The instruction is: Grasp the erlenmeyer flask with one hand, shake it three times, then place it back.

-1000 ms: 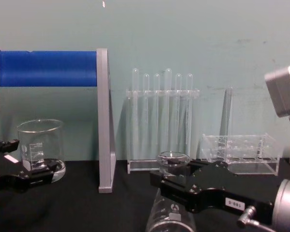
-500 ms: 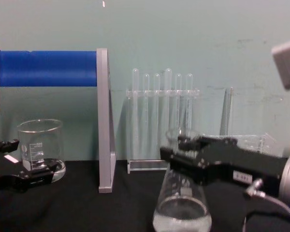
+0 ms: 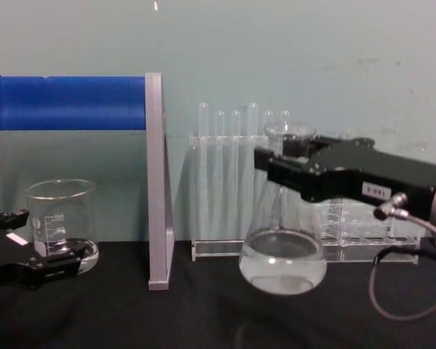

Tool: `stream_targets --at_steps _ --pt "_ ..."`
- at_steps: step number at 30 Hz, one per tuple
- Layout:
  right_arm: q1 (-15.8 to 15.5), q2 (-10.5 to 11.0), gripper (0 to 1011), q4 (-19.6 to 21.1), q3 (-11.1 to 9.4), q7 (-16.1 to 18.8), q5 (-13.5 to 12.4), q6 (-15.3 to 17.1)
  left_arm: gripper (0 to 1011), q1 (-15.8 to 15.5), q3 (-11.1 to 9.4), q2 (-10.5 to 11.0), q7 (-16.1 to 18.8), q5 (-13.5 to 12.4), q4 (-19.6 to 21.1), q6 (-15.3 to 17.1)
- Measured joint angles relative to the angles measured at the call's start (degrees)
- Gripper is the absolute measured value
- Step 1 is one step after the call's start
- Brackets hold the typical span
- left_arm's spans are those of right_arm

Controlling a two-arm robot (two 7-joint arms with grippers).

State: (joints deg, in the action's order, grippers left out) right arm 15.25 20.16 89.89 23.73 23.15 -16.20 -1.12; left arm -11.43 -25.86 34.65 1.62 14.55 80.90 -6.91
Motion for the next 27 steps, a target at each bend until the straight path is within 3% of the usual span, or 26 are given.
stream_targets --at_steps 11,27 --pt "-0.6 -0.1 456 2.7 -1.65 -1.24 0.41 0.59 1001 0.0 0.0 0.0 0.0 0.0 0.0 0.0" --pt "-0.76 -0.51 457 2.58 -2.13 -1.35 0.55 0.87 1001 0.0 0.0 0.0 0.0 0.0 0.0 0.0"
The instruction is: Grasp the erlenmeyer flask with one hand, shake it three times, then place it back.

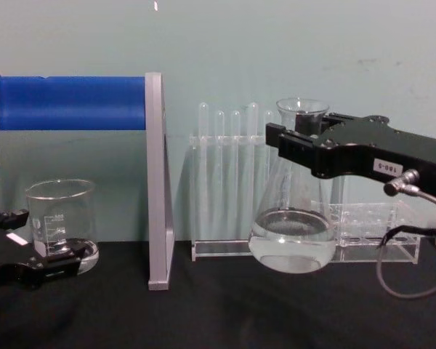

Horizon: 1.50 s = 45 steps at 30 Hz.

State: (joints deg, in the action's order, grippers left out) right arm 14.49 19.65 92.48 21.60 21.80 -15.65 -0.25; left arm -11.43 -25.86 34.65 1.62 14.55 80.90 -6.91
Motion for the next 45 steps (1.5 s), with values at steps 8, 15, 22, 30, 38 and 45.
stream_targets --at_steps 8,15,22,30,38,45 --pt "-0.13 -0.07 456 0.0 -0.06 0.09 -0.14 0.25 1001 0.0 0.0 0.0 0.0 0.0 0.0 0.0" --pt "-0.12 -0.09 457 -0.02 0.36 0.57 -0.2 0.48 1001 0.0 0.0 0.0 0.0 0.0 0.0 0.0" --pt "-0.59 0.13 457 0.82 2.11 2.36 -0.75 0.97 1001 0.0 0.0 0.0 0.0 0.0 0.0 0.0" --pt "-1.49 0.69 456 3.4 5.28 5.36 -2.24 1.32 1001 0.0 0.0 0.0 0.0 0.0 0.0 0.0" --pt "-2.11 1.86 457 5.61 8.23 7.72 -3.69 1.44 1001 0.0 0.0 0.0 0.0 0.0 0.0 0.0" --pt "-2.68 3.02 456 7.38 10.19 9.03 -4.9 1.54 1001 0.0 0.0 0.0 0.0 0.0 0.0 0.0"
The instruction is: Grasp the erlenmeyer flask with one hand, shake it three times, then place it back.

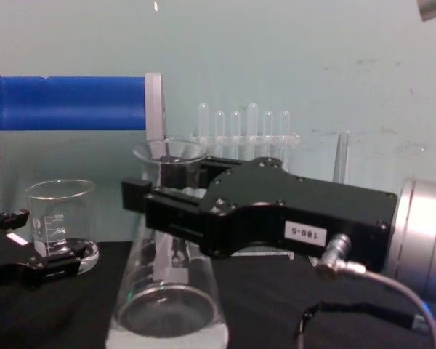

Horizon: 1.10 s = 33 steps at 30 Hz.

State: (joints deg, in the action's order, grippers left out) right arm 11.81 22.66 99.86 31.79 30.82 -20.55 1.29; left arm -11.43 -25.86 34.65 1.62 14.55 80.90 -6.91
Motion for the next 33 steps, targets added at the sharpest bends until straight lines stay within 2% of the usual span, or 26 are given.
stream_targets --at_steps 7,14,17,25,26,33 --pt "-0.15 0.65 457 0.65 1.25 0.14 -0.6 -0.12 1001 0.0 0.0 0.0 0.0 0.0 0.0 0.0" --pt "0.65 -0.01 456 -0.93 0.53 -2.27 -0.29 -0.38 1001 0.0 0.0 0.0 0.0 0.0 0.0 0.0" --pt "1.08 -0.39 457 -1.82 -0.32 -3.51 0.11 -0.53 1001 0.0 0.0 0.0 0.0 0.0 0.0 0.0" --pt "2.74 -1.69 456 -5.42 -4.51 -8.06 1.77 -0.85 1001 0.0 0.0 0.0 0.0 0.0 0.0 0.0" --pt "2.74 -1.69 457 -5.42 -4.51 -8.06 1.77 -0.85 1001 0.0 0.0 0.0 0.0 0.0 0.0 0.0" --pt "3.92 -2.39 456 -8.46 -7.9 -10.4 3.35 -1.19 1001 0.0 0.0 0.0 0.0 0.0 0.0 0.0"
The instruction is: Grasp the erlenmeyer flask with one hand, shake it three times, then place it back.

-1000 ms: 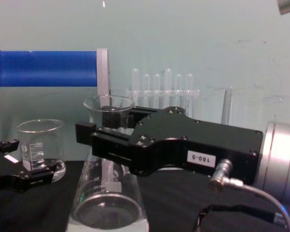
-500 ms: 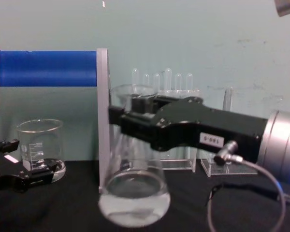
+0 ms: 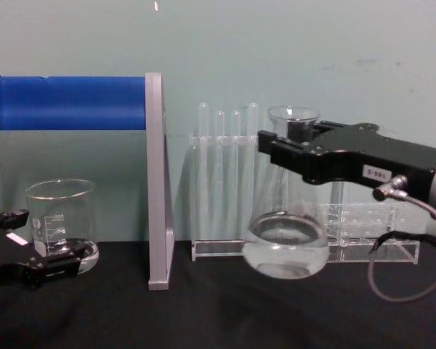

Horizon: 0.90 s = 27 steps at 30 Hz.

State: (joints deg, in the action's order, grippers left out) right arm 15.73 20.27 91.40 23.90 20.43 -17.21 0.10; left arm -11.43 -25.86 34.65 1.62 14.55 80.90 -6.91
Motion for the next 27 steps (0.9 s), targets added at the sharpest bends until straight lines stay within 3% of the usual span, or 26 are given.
stream_targets --at_steps 9,15,21,27 --pt "0.98 -0.82 457 -2.49 -3.65 -1.77 1.12 -0.19 1001 0.0 0.0 0.0 0.0 0.0 0.0 0.0" --pt "1.19 -1.33 457 -3.11 -4.81 -1.89 1.58 -0.15 1001 0.0 0.0 0.0 0.0 0.0 0.0 0.0" --pt "0.92 -1.94 456 -2.71 -4.66 -1.29 1.72 0.29 1001 0.0 0.0 0.0 0.0 0.0 0.0 0.0" --pt "0.09 -2.33 457 -0.97 -3.04 0.59 1.5 0.85 1001 0.0 0.0 0.0 0.0 0.0 0.0 0.0"
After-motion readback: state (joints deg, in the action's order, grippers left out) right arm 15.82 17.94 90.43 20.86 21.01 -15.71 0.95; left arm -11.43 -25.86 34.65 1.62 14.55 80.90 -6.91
